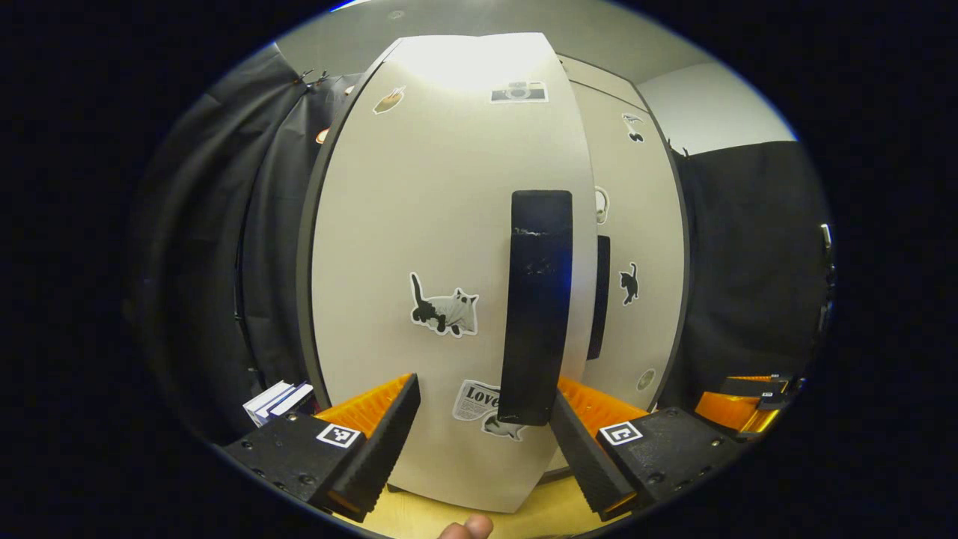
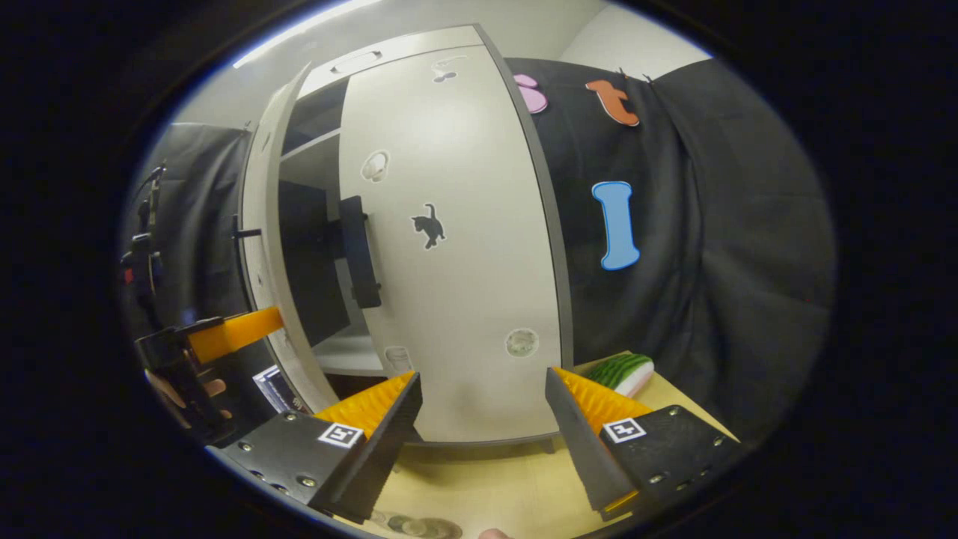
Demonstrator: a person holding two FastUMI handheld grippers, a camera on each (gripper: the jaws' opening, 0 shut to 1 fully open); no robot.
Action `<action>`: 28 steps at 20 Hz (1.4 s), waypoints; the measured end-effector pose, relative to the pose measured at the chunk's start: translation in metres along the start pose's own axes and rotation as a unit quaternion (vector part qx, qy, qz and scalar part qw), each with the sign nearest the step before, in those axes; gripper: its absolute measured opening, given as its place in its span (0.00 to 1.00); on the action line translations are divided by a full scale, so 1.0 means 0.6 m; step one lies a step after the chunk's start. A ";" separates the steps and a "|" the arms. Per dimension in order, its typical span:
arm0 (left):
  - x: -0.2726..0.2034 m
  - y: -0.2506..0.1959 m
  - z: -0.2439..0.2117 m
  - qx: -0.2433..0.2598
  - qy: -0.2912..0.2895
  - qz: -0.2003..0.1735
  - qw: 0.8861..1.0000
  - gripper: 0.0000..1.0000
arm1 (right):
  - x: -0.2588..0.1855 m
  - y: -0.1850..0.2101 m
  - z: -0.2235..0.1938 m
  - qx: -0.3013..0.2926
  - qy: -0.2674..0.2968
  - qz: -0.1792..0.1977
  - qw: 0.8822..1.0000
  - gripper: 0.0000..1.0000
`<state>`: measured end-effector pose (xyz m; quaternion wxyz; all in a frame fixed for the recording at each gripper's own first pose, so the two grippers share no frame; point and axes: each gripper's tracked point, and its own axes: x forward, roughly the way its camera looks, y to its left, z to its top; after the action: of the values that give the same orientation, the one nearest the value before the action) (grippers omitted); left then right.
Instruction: Grasp the bottle in the cabinet with the left hand and place it on the coaster, then close the right door with the right hand and the left door with the left hand.
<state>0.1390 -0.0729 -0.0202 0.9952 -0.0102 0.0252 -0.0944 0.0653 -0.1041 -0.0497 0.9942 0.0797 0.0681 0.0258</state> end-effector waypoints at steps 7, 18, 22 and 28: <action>0.048 -0.009 -0.005 0.018 -0.009 0.028 0.999 1.00 | -0.026 0.040 -0.002 -0.025 -0.004 0.021 0.999 0.97; 0.075 -0.017 -0.014 0.011 -0.003 0.062 0.998 1.00 | -0.061 0.045 -0.001 -0.028 -0.009 0.025 0.999 1.00; 0.076 -0.017 -0.016 0.024 0.000 0.076 0.997 1.00 | -0.073 0.035 0.001 -0.024 -0.009 0.020 0.999 1.00; 0.020 -0.041 0.013 0.032 -0.017 0.059 0.998 1.00 | -0.089 0.027 0.014 -0.023 -0.015 0.016 1.000 1.00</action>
<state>0.1468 -0.0994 -0.0122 0.9991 0.0214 0.0059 -0.0364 0.0129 -0.0928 -0.0316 0.9961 0.0582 0.0516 0.0418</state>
